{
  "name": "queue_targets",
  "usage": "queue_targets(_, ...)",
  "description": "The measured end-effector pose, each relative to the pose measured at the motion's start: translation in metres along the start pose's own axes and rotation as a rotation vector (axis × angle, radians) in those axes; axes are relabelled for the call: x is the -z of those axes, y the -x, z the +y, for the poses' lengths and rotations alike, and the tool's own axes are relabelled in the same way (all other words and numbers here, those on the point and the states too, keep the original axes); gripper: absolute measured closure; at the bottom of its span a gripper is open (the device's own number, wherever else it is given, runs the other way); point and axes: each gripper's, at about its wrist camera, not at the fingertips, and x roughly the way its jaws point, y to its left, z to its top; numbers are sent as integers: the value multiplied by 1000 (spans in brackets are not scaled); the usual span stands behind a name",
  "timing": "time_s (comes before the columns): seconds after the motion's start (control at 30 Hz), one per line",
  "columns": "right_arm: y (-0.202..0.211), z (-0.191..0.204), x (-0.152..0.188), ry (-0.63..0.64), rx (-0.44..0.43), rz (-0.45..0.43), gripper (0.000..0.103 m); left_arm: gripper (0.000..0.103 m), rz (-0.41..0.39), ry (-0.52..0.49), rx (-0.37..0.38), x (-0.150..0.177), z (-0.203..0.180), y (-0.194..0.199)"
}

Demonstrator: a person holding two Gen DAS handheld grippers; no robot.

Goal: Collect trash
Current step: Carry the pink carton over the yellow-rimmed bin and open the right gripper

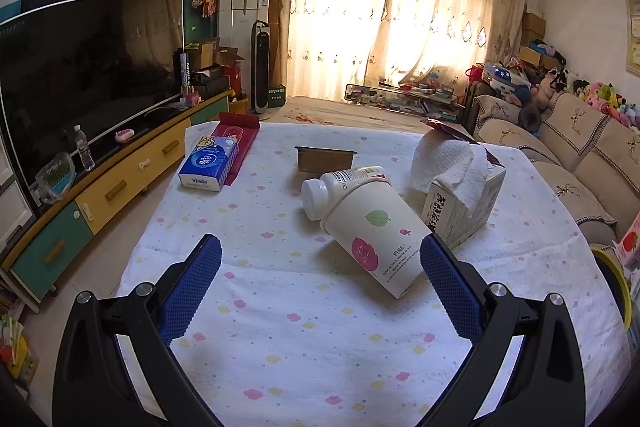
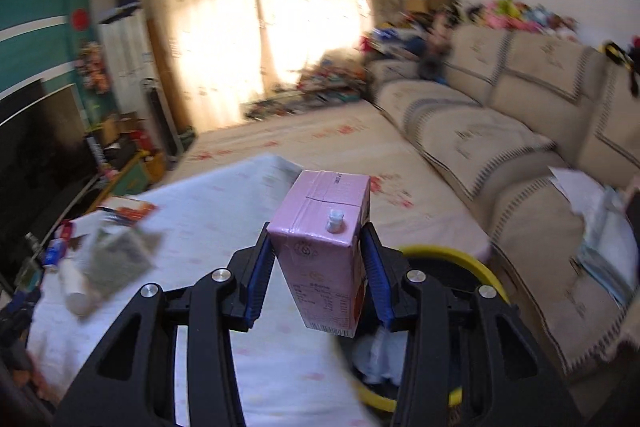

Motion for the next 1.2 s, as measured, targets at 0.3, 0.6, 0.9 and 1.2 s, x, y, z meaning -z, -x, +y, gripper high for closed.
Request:
queue_targets(0.3,-60,-73,40,-98,150,175,60,5,8,-56,5,3,-12,-3)
queue_targets(0.6,-74,-73,55,-94,162,204,43,5,22,-57,35,4,-13,-5)
queue_targets(0.9,-78,-61,56,-88,112,232,43,5,113,-37,98,3,-22,-24)
queue_targets(1.2,-83,-64,59,-113,78,245,43,5,150,-138,176,-26,-75,-30)
